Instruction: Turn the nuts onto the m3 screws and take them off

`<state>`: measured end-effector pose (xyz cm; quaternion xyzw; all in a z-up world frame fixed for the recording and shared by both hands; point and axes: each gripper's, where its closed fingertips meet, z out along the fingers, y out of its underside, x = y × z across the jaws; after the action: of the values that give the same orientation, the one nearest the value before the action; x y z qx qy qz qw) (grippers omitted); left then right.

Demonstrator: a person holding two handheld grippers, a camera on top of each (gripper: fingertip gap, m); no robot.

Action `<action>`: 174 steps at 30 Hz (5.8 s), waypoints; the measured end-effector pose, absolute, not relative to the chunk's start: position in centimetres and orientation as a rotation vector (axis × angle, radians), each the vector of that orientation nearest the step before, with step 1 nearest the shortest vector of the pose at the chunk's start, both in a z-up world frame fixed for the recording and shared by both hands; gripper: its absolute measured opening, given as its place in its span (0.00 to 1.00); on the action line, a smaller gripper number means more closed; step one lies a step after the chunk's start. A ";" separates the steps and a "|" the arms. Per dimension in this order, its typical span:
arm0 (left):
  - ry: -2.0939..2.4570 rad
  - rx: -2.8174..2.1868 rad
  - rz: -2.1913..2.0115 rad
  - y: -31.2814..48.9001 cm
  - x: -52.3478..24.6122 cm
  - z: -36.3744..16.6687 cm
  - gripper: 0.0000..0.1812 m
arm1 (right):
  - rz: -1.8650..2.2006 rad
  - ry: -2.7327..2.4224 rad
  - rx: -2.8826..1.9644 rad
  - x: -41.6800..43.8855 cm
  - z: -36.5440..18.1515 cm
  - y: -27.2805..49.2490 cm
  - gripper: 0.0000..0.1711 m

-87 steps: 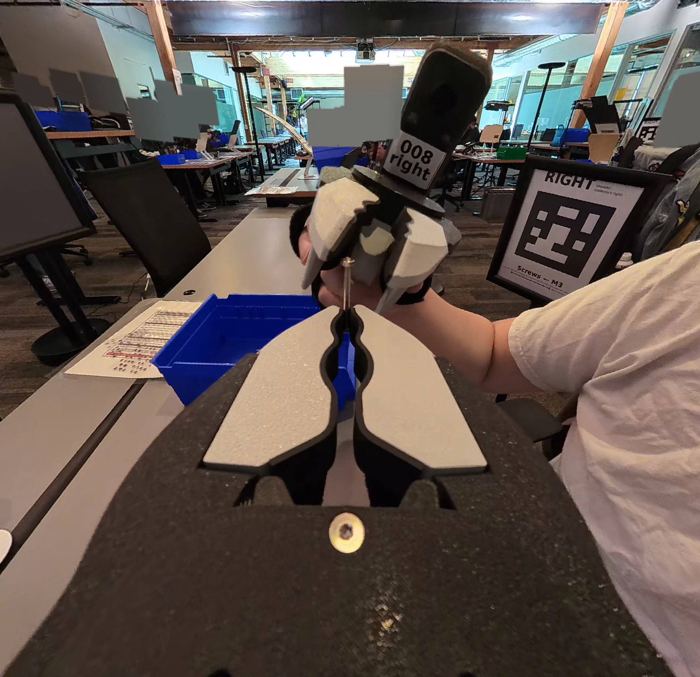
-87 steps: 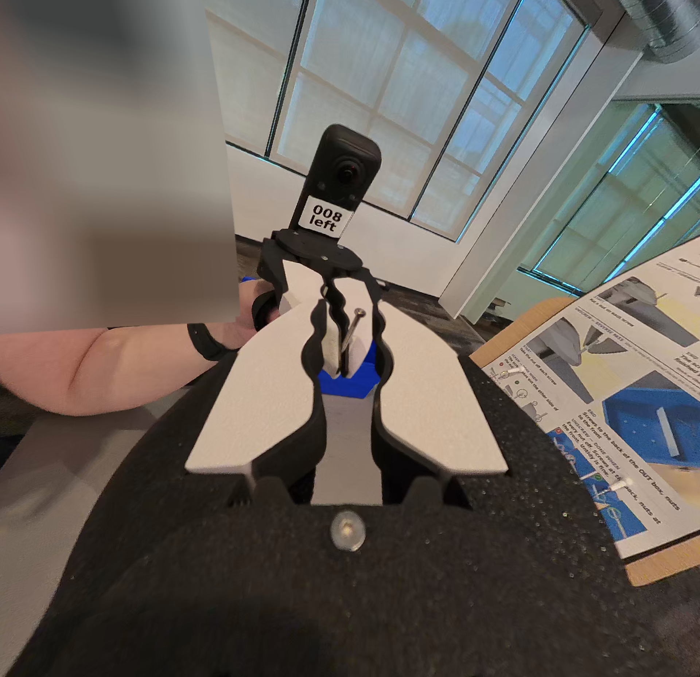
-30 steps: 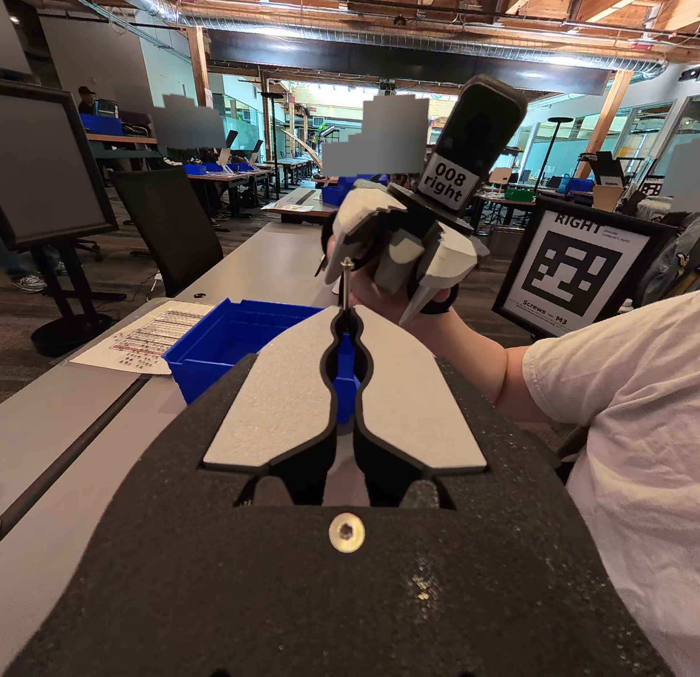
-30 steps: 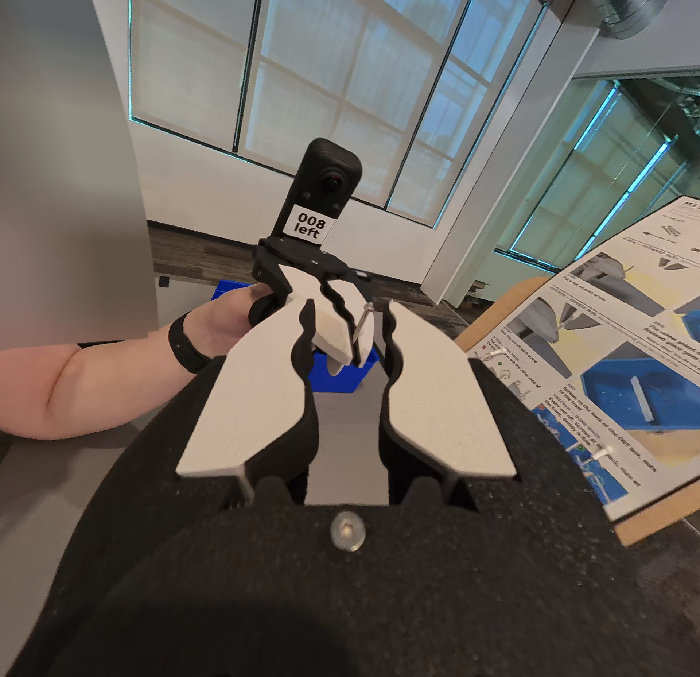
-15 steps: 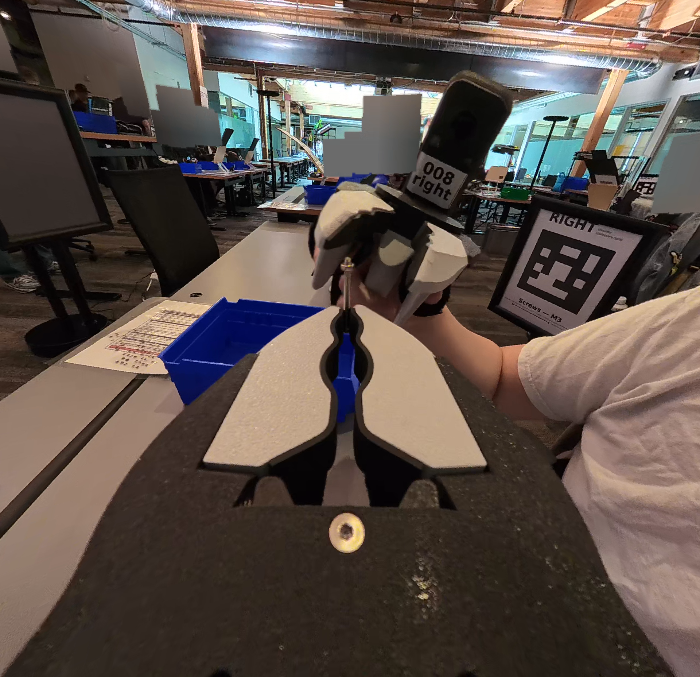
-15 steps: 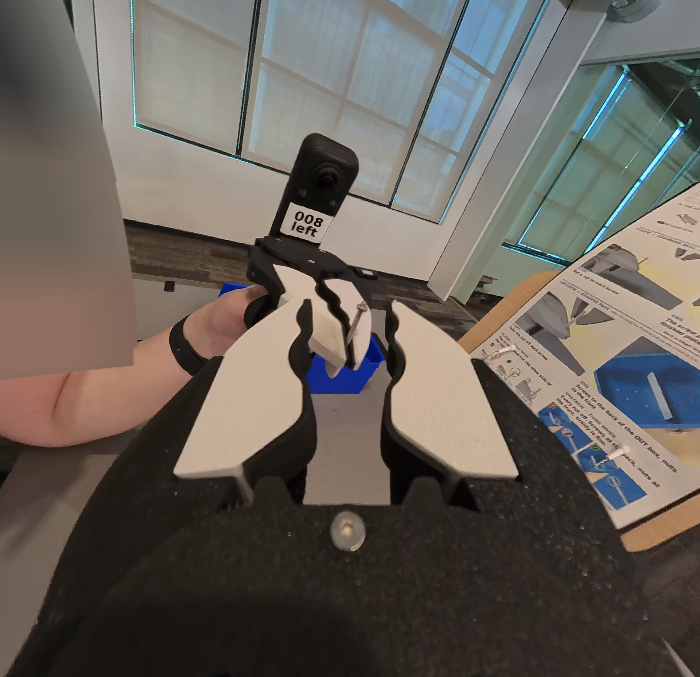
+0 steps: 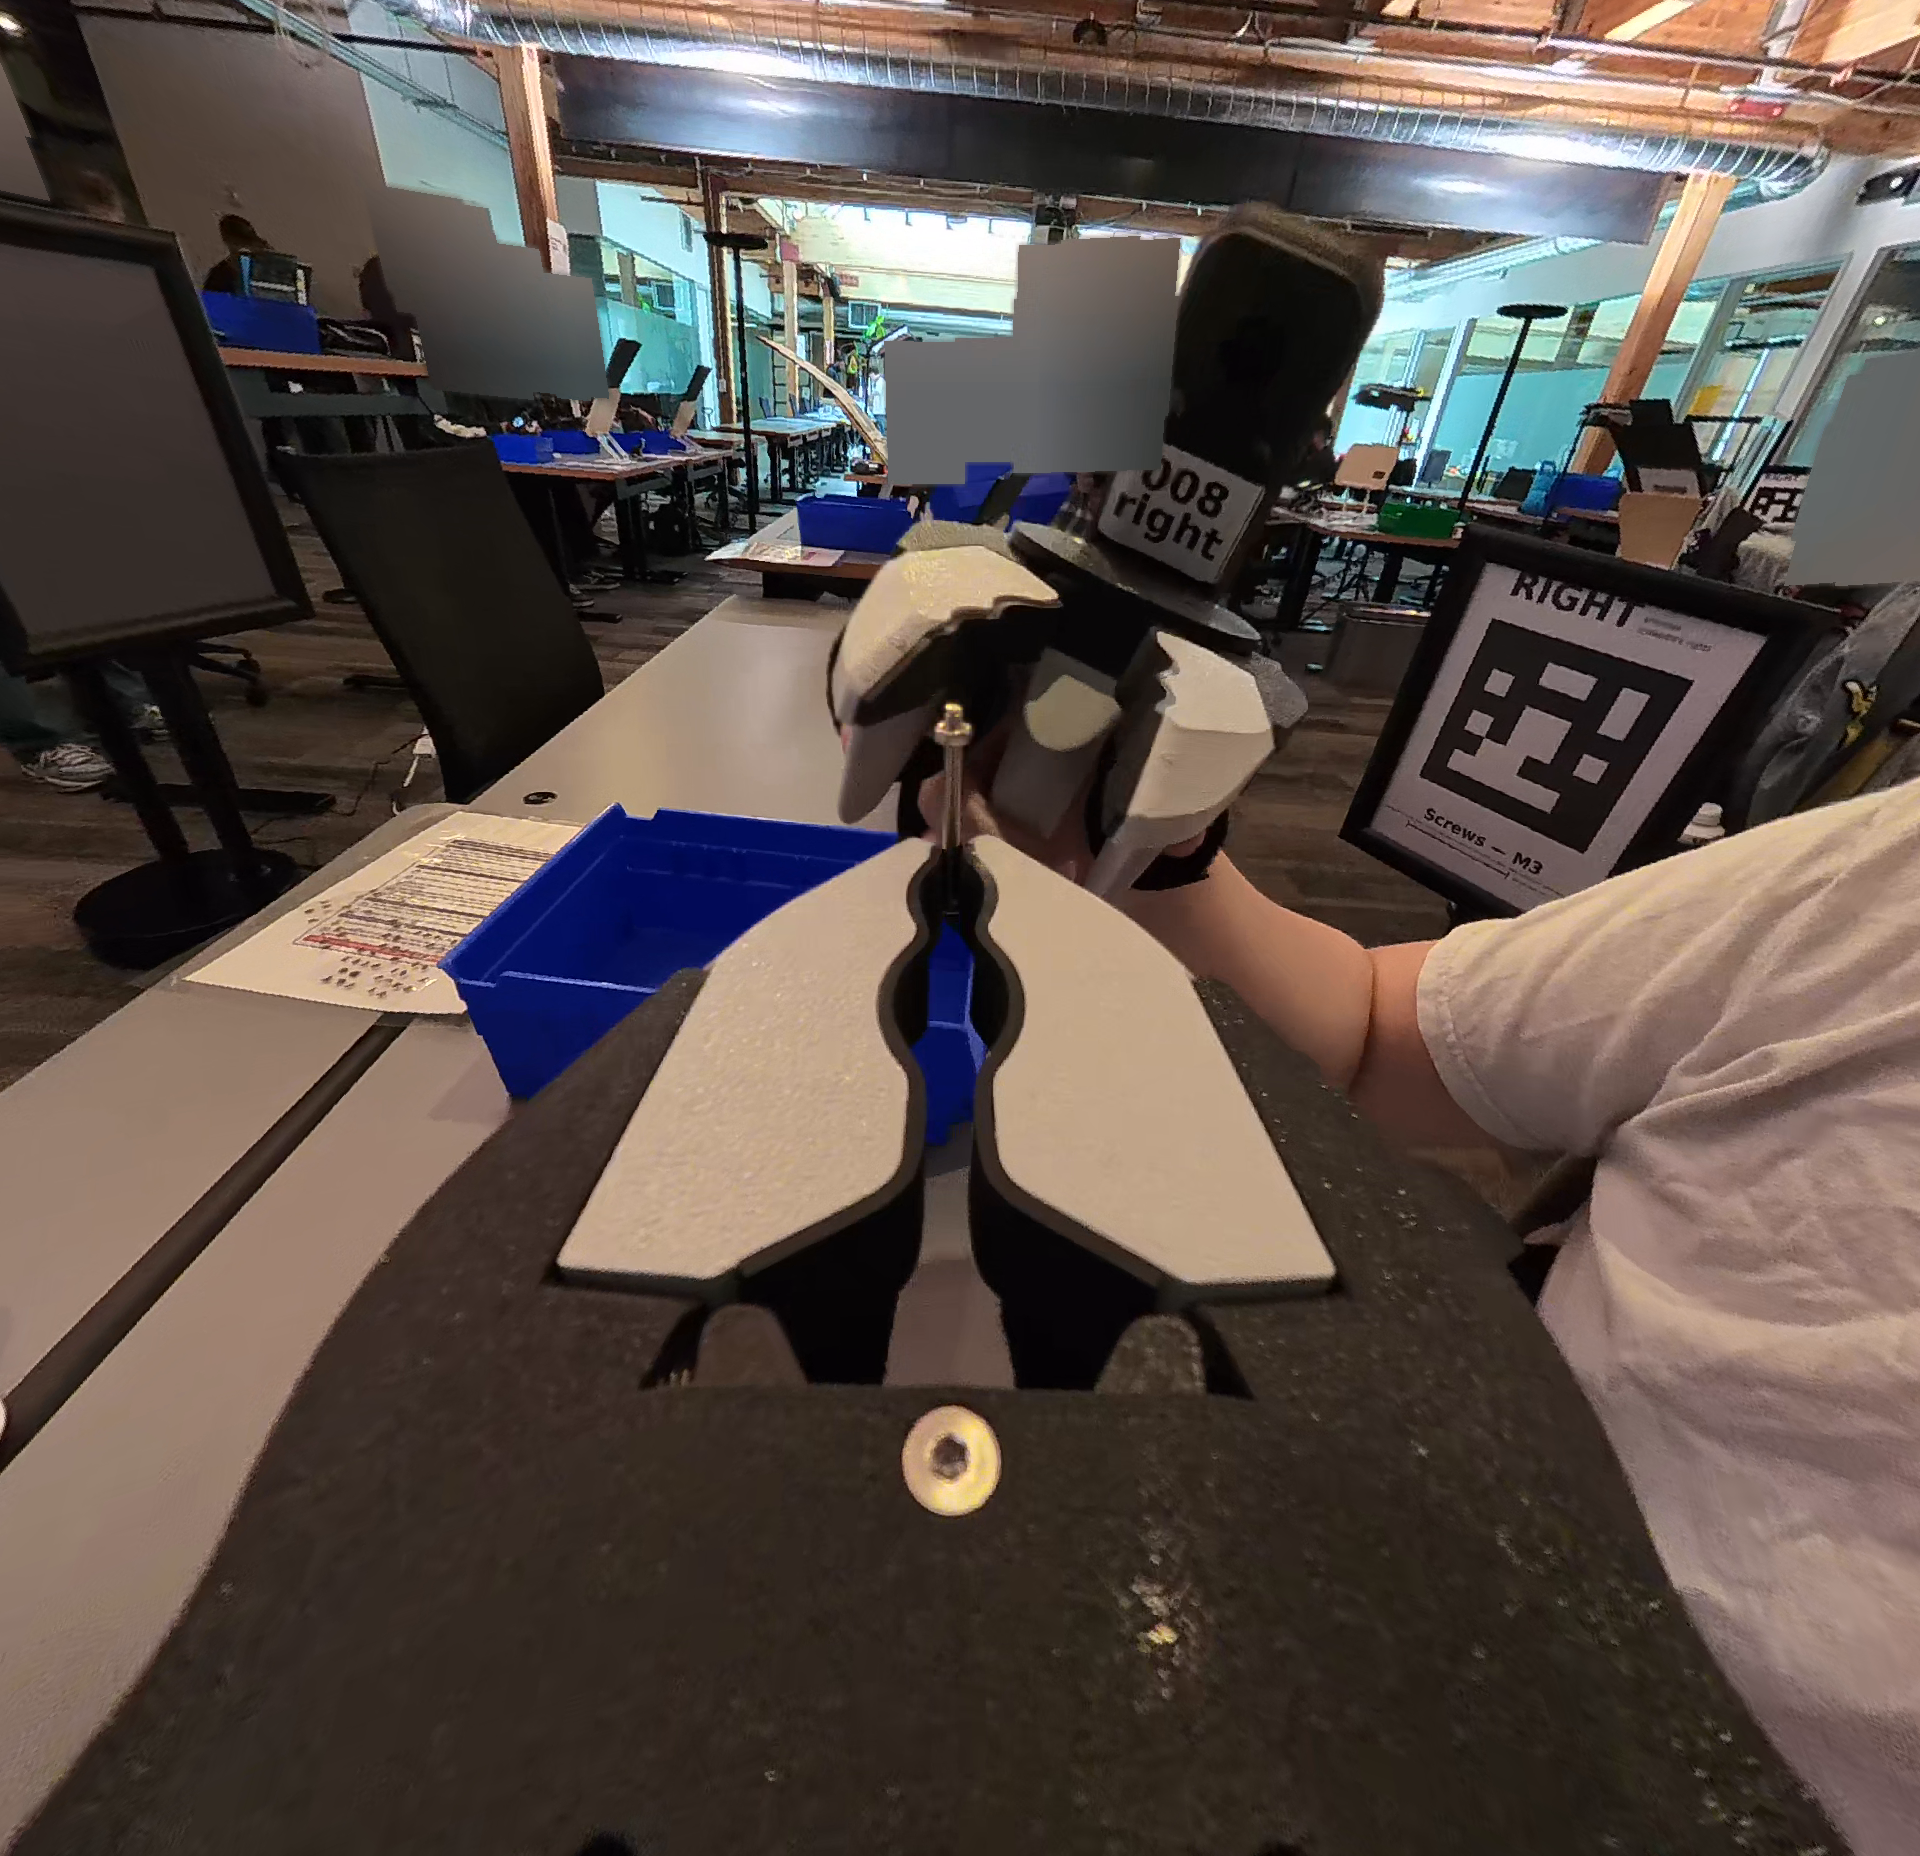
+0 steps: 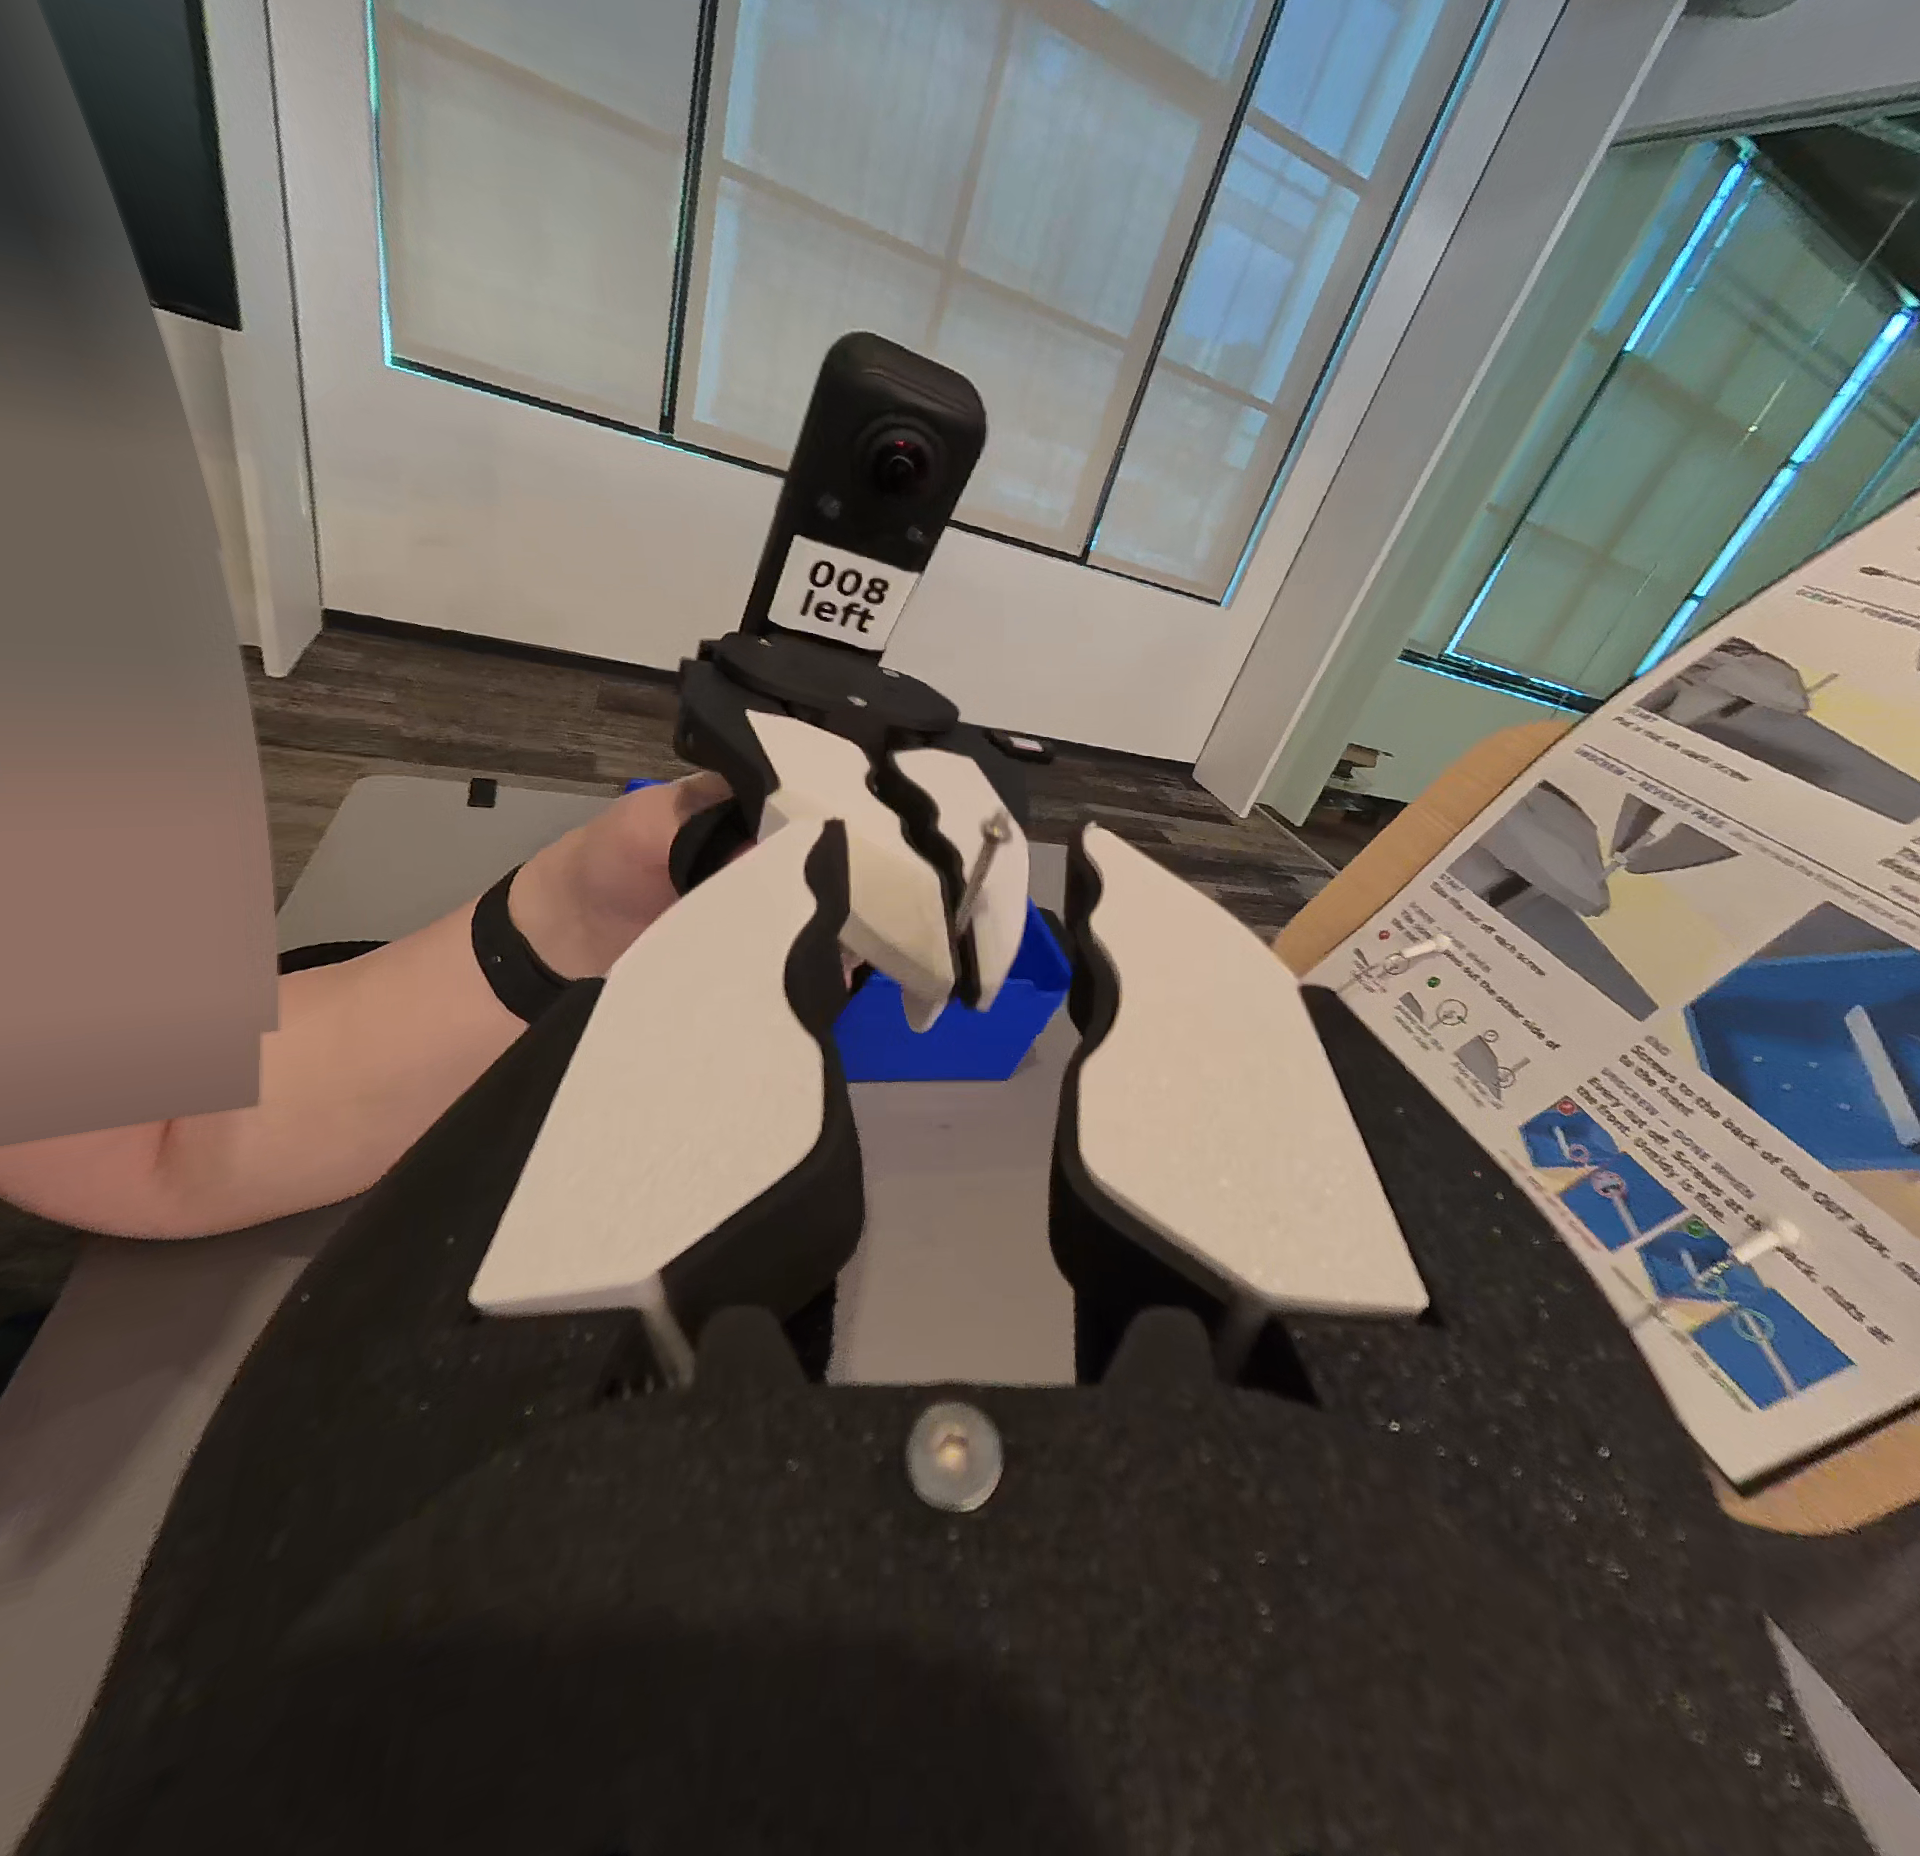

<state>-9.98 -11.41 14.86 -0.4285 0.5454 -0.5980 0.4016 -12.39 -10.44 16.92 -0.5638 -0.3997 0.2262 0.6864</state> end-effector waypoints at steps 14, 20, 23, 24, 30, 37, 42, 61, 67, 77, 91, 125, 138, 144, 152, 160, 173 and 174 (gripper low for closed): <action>1.367 -1.087 -1.516 -11.3 -10.0 14.9 0.01 | 0.521 -0.894 -1.270 -12.5 17.0 -10.6 0.23; 1.368 -1.095 -1.494 -11.2 -9.9 14.8 0.01 | 0.532 -0.947 -1.285 -13.7 16.2 -10.6 0.27; 1.345 -1.101 -1.503 -10.8 -10.1 15.0 0.01 | 0.509 -0.925 -1.274 -12.8 16.5 -11.2 0.24; 1.345 -1.100 -1.511 -10.8 -10.2 15.0 0.01 | 0.509 -0.912 -1.270 -12.6 16.7 -11.3 0.24; 1.377 -1.091 -1.510 -11.5 -9.7 14.7 0.01 | 0.548 -0.913 -1.284 -13.5 16.7 -10.4 0.26; 1.337 -1.111 -1.511 -10.6 -10.0 14.9 0.01 | 0.546 -0.910 -1.289 -13.0 16.3 -11.0 0.28; 1.347 -1.095 -1.527 -11.0 -10.0 15.0 0.01 | 0.561 -0.864 -1.286 -12.4 16.7 -10.4 0.27; 1.357 -1.117 -1.490 -10.9 -9.5 14.6 0.01 | 0.573 -0.914 -1.296 -14.0 16.1 -10.1 0.30; 1.324 -1.129 -1.518 -10.2 -9.9 14.8 0.01 | 0.545 -0.889 -1.290 -12.7 16.1 -11.0 0.26; 1.359 -1.125 -1.501 -10.8 -9.6 14.5 0.01 | 0.574 -0.906 -1.306 -13.6 16.1 -10.3 0.28; 1.366 -1.116 -1.531 -11.2 -10.0 14.7 0.01 | 0.706 -0.756 -1.355 -11.4 15.9 -9.6 0.08; 1.385 -1.117 -1.521 -11.3 -10.1 14.6 0.01 | 0.725 -0.771 -1.331 -11.5 16.4 -10.3 0.07; 1.410 -1.102 -1.524 -11.9 -10.1 14.6 0.01 | 0.758 -0.807 -1.292 -12.7 16.8 -10.4 0.12; 1.419 -1.087 -1.510 -12.1 -10.2 14.7 0.01 | 0.770 -0.851 -1.284 -13.6 16.6 -10.9 0.14; 1.392 -1.085 -1.525 -11.7 -10.6 15.1 0.01 | 0.694 -0.776 -1.294 -11.6 16.8 -11.0 0.13; 1.417 -1.088 -1.505 -12.2 -10.2 14.8 0.01 | 0.755 -0.790 -1.336 -12.4 16.1 -10.5 0.04; 1.416 -1.115 -1.575 -12.3 -10.4 14.7 0.11 | 0.852 -0.785 -1.367 -11.9 15.7 -10.5 0.01; 1.418 -1.119 -1.572 -12.3 -10.3 14.6 0.11 | 0.861 -0.783 -1.369 -11.9 15.6 -10.4 0.01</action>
<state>-10.32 -12.31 14.60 -0.4351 0.5512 -0.6113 0.3650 -11.89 -10.43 15.61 -0.5959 -0.3408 0.3748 0.6231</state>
